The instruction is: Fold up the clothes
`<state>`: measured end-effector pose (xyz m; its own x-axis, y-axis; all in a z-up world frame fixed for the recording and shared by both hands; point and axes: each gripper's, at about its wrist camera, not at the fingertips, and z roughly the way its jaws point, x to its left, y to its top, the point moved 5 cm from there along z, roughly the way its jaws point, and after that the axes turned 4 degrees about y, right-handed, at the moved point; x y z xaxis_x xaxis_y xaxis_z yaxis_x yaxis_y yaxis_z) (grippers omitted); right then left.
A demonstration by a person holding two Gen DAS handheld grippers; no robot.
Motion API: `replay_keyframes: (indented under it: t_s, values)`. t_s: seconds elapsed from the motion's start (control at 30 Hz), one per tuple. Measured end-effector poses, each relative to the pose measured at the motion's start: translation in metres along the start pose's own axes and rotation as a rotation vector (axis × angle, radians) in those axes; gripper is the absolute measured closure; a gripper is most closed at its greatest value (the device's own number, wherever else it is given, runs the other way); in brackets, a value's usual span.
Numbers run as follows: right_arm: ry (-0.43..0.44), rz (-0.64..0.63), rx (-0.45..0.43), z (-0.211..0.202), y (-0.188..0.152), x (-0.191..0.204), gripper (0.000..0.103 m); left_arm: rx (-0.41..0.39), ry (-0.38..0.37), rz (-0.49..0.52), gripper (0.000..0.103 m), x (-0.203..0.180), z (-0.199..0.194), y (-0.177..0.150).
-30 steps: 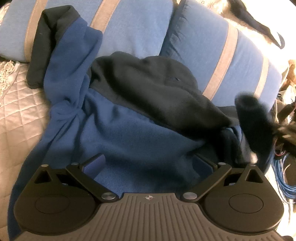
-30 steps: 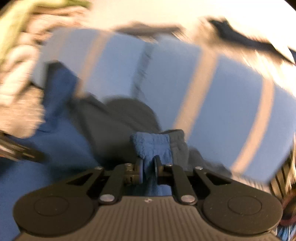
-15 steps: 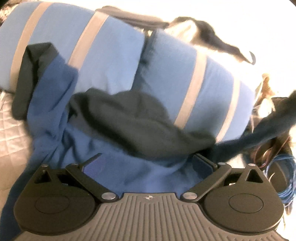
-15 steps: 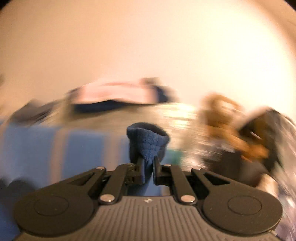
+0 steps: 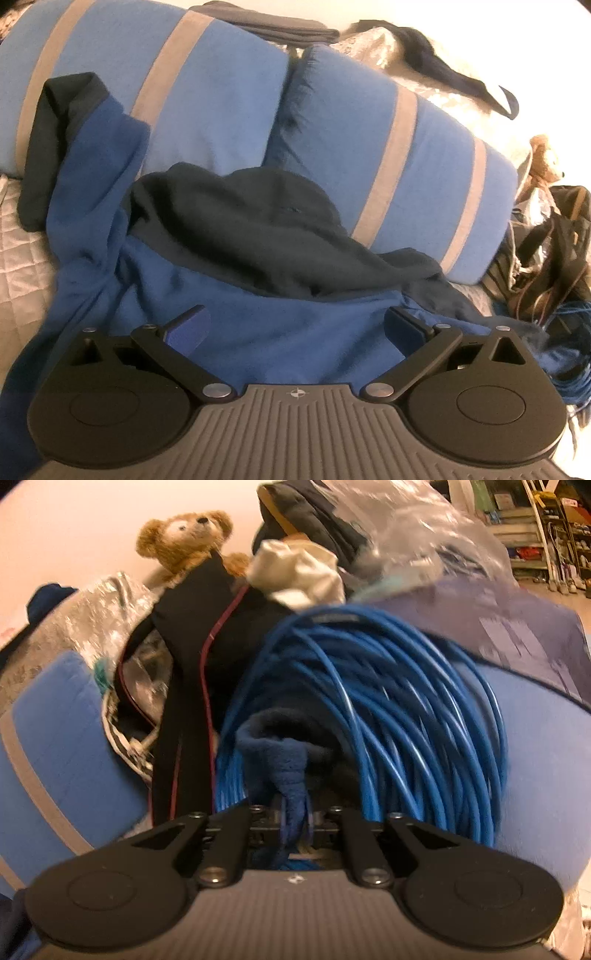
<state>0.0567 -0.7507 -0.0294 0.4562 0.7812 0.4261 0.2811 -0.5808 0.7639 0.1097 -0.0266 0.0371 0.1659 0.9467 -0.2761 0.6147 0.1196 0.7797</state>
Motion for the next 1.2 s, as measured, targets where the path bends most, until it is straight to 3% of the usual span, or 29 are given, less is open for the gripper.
replay_keyframes:
  t_s: [0.07,0.13,0.17,0.23,0.43,0.57,0.63,0.77,0.93,1.2]
  values:
    - [-0.037,-0.028,0.014,-0.003,-0.004,0.003,0.041,0.007,0.002,-0.014,0.000,0.004,0.000,-0.001]
    - [-0.044,-0.056,0.017,-0.011,-0.003,0.011,0.024,0.007,-0.005,-0.024,0.000,0.005,-0.001,0.000]
    - [-0.034,-0.071,0.014,-0.017,-0.003,0.017,0.010,0.007,-0.008,-0.029,0.000,0.005,-0.002,0.001]
    - [-0.058,-0.114,-0.008,-0.031,-0.002,0.031,0.001,0.000,-0.005,-0.033,0.000,0.006,-0.005,0.003]
    - [0.034,-0.271,-0.011,-0.069,0.002,0.090,0.000,-0.074,-0.002,-0.068,0.000,0.018,-0.030,0.021]
    - [0.116,-0.343,0.007,-0.094,0.002,0.128,0.000,-0.183,-0.009,-0.114,0.000,0.039,-0.061,0.045]
    - [0.159,-0.359,0.039,-0.107,0.004,0.143,0.000,-0.281,0.062,-0.084,0.000,0.053,-0.082,0.060]
    - [0.244,-0.423,0.113,-0.131,0.008,0.171,0.000,-0.453,0.292,-0.038,0.000,0.091,-0.119,0.075]
    - [0.370,-0.446,0.232,-0.122,-0.035,0.210,0.000,-0.361,0.314,-0.184,0.000,0.130,-0.113,0.074]
    - [0.555,-0.404,0.432,-0.079,-0.134,0.272,0.000,-0.232,0.300,-0.085,0.000,0.129,-0.088,0.050]
